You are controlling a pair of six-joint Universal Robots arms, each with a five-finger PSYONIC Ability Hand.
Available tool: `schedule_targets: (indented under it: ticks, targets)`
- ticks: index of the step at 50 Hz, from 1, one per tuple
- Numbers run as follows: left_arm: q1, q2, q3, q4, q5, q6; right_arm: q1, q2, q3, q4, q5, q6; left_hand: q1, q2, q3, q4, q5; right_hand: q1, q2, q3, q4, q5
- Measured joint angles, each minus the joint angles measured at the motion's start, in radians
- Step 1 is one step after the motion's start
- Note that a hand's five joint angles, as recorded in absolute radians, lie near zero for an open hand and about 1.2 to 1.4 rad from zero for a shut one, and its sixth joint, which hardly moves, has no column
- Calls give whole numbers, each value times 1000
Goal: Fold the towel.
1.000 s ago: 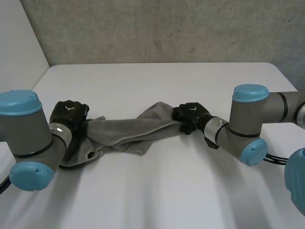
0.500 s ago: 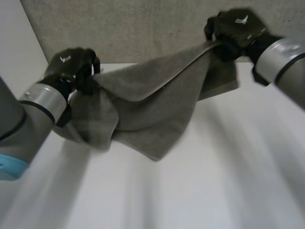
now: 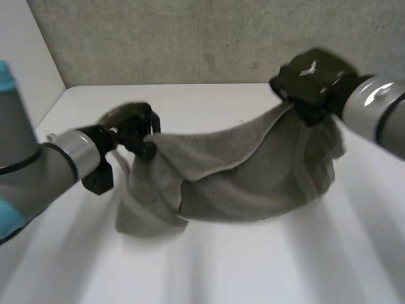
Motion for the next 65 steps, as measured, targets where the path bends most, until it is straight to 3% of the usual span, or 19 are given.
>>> schedule_targets:
  ticks: [7, 12, 20, 23, 28, 31, 41, 55, 65]
  targets:
    - [19, -263, 159, -67, -10, 34, 51, 206, -63, -30, 75, -108, 0, 0, 1, 0, 0, 0, 0, 0, 0, 0]
    - [29, -369, 274, -76, -25, 84, 64, 307, -101, -146, 97, -109, 0, 0, 1, 0, 0, 0, 0, 0, 0, 0]
    - [35, -488, 441, 24, -160, 243, 87, 392, -108, -338, 143, -87, -4, -9, -37, -28, -3, 0, 0, 0, 0, 0]
    - [33, -512, 464, 100, -249, 356, 97, 402, -98, -363, 154, -84, -220, -283, -307, -308, -232, 0, 0, 0, 0, 0]
    - [17, -523, 445, 228, -383, 550, 104, 409, -75, -366, 159, -83, -1013, -1071, -1130, -1105, -1056, 0, 0, 0, 0, 0]
    - [6, -509, 415, 259, -409, 590, 104, 410, -65, -364, 159, -83, -1153, -1218, -1276, -1252, -1222, 0, 0, 0, 0, 0]
    - [-66, -311, 191, 278, -390, 590, 98, 410, -38, -358, 160, -86, -1160, -1239, -1294, -1260, -1230, 0, 0, 0, 0, 0]
    - [-183, -103, -140, 259, -281, 620, 88, 404, -20, -357, 163, -85, -883, -946, -987, -978, -912, 0, 0, 0, 0, 0]
    - [-196, -131, -236, 270, -285, 863, 90, 402, -2, -357, 161, -87, -874, -933, -977, -969, -901, 0, 0, 0, 0, 0]
